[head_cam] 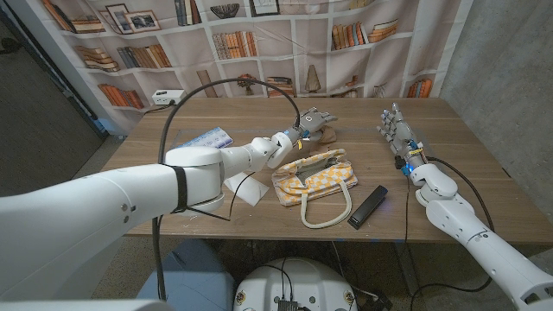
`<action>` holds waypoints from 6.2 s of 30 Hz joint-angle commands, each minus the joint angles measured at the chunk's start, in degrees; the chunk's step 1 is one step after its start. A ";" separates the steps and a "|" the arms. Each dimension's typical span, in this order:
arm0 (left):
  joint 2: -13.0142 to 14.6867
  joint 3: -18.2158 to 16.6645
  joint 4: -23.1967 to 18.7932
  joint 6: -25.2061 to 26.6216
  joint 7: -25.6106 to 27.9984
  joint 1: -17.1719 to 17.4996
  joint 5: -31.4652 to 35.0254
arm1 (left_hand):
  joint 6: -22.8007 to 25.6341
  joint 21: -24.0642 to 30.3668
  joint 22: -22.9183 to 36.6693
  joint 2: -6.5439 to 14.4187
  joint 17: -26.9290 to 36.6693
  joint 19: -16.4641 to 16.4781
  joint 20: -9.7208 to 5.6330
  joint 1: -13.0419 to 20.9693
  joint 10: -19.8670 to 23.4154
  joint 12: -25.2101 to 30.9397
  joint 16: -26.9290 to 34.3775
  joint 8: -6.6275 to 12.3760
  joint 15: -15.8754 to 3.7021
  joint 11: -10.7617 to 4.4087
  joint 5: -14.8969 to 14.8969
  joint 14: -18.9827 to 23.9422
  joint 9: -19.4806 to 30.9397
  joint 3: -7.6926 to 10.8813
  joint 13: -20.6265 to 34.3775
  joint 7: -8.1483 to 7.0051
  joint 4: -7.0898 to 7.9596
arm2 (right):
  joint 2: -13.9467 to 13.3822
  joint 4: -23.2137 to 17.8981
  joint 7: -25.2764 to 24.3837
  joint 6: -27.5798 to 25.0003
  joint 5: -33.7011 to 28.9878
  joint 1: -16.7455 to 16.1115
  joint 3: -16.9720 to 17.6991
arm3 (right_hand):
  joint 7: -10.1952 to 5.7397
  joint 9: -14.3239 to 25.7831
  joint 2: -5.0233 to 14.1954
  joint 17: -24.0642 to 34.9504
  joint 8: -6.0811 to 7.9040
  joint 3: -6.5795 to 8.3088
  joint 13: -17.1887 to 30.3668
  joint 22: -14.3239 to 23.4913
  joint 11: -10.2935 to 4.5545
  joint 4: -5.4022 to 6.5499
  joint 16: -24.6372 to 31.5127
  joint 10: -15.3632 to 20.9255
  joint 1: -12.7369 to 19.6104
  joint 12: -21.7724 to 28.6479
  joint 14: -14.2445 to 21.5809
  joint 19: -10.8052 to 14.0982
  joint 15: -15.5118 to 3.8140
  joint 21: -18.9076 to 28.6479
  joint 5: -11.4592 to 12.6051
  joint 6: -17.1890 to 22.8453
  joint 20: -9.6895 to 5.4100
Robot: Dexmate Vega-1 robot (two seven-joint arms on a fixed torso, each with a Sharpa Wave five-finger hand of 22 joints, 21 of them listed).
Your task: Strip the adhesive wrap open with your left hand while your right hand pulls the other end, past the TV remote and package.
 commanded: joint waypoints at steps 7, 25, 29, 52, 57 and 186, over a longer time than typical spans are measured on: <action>-0.15 0.10 -0.32 0.24 -0.32 0.10 0.21 | 0.83 1.08 0.01 -0.71 0.02 1.70 0.01 0.18 1.63 -0.47 0.69 0.65 0.64 -0.27 -0.62 2.70 0.18 1.57 -0.45 -0.38 0.27 | -0.46 -1.00 -0.53 0.12 0.15 -1.04 0.59 | -0.43 0.11 0.16 0.16 0.26 0.10 0.08 0.23 -0.23 -0.02 0.15 0.48 -0.62 0.07 -0.09 0.11 -0.61 0.12 -0.21 0.29 0.17; -0.51 0.14 -0.44 0.78 -1.64 0.41 -0.14 | 6.35 2.40 -0.09 -2.31 -1.66 3.44 -1.09 -1.26 6.00 -0.98 -0.70 2.57 0.01 -0.55 -1.13 5.84 0.20 3.18 -1.78 -1.09 -0.19 | -0.62 -1.20 -0.41 0.35 0.29 -1.38 0.93 | -0.49 0.12 0.22 0.21 0.22 0.08 0.08 0.23 -0.23 0.15 0.19 0.57 -0.98 0.07 -0.09 0.05 -0.75 0.10 -0.23 0.34 0.14; -0.61 0.22 -0.44 0.88 -1.90 0.43 -0.21 | 11.38 2.99 -0.19 -2.08 -2.17 4.09 -2.08 -2.02 12.01 -0.04 -0.10 4.18 -2.37 -1.89 -1.28 11.39 0.21 4.09 -2.37 -1.48 -0.50 | -0.68 -1.32 -0.47 0.41 0.38 -1.58 1.09 | -0.47 0.12 0.20 0.22 0.22 0.08 0.08 0.23 -0.18 0.16 0.20 0.58 -1.03 0.07 -0.07 0.02 -0.75 0.10 -0.24 0.37 0.19; -0.82 -0.64 -0.44 0.57 0.92 0.35 -1.39 | 21.04 5.92 -0.05 -1.29 4.21 3.66 -8.12 7.92 24.88 11.66 7.03 3.56 -4.75 -4.19 -2.68 34.34 1.31 3.16 7.65 -0.46 -2.73 | -0.94 -2.17 -0.67 0.91 0.64 -2.57 1.78 | -0.62 0.12 0.22 0.23 0.35 0.08 0.08 0.23 -0.35 0.28 0.21 0.83 -1.33 0.11 -0.08 -0.02 -0.69 0.09 -0.24 0.92 0.17; -1.06 -1.30 0.39 0.33 2.60 -0.02 -2.03 | 21.22 6.00 -0.09 -1.30 4.41 3.45 -8.53 8.26 24.79 11.87 6.86 3.52 -4.75 -3.96 -2.71 34.35 1.41 3.05 8.01 -0.40 -2.67 | -1.11 -2.61 -0.81 0.98 0.62 -2.66 2.02 | -0.62 0.12 0.22 0.25 0.36 0.05 0.09 0.23 -0.29 0.34 0.23 0.80 -1.47 0.09 -0.07 -0.04 -0.71 0.09 -0.25 1.02 0.18; -2.18 -66.71 -31.14 -32.20 24.96 24.65 39.49 | 1.36 5.84 -0.45 -0.87 15.30 -5.05 -2.78 9.94 10.13 9.87 -2.82 -2.15 -2.91 -3.29 -2.35 12.50 3.02 -5.48 11.85 0.13 0.05 | -0.49 -5.26 -2.76 2.11 -1.13 -1.33 2.04 | -1.43 0.14 0.73 0.14 0.26 0.46 0.09 0.23 -0.71 0.37 0.11 0.97 -1.62 -0.02 0.16 0.13 -0.74 0.13 -0.17 1.70 0.18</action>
